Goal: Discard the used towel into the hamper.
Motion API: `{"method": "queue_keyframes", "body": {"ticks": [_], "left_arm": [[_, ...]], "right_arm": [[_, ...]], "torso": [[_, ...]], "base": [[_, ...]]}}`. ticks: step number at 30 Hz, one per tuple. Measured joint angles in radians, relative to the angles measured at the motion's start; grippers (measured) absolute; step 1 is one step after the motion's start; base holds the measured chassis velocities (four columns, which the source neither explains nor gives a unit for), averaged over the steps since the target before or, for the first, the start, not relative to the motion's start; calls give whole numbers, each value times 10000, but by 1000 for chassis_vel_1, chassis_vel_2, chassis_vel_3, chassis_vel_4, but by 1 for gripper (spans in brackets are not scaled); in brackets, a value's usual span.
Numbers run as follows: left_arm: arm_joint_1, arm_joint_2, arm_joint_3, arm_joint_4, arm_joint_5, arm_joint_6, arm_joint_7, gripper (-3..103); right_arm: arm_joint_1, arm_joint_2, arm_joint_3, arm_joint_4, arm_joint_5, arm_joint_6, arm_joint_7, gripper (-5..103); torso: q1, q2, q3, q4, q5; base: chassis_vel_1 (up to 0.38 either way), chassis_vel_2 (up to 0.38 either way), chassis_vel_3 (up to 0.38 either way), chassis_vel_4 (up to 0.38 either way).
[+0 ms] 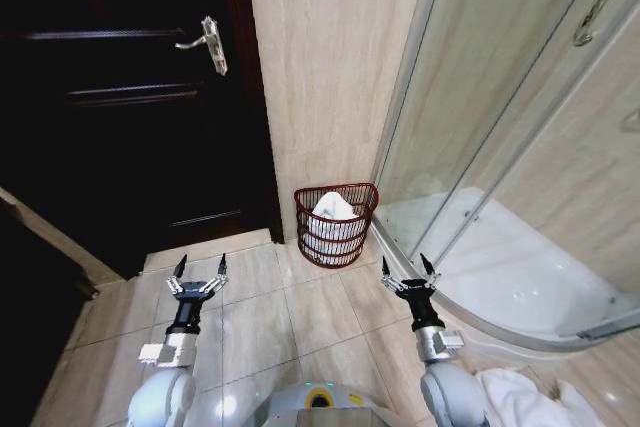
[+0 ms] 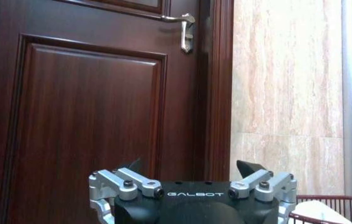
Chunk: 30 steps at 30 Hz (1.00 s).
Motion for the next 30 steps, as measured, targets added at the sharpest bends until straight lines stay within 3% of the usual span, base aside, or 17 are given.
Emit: {"method": "queue_keyframes", "body": {"ticks": [14,30], "left_arm": [[-24,0,6,21,-12,-6,13,100],[-41,17,-6,68,-120,-253,-64,100]], "right_arm": [[-40,15,-29,-24,-50,1,0,100],[-99,130,-66,1,-70,50,45,100]], "torso": [[-120,-507,-330,0,0],[-124,-487,-337,0,0]], "base": [[0,0,0,0],[0,0,0,0]]}}
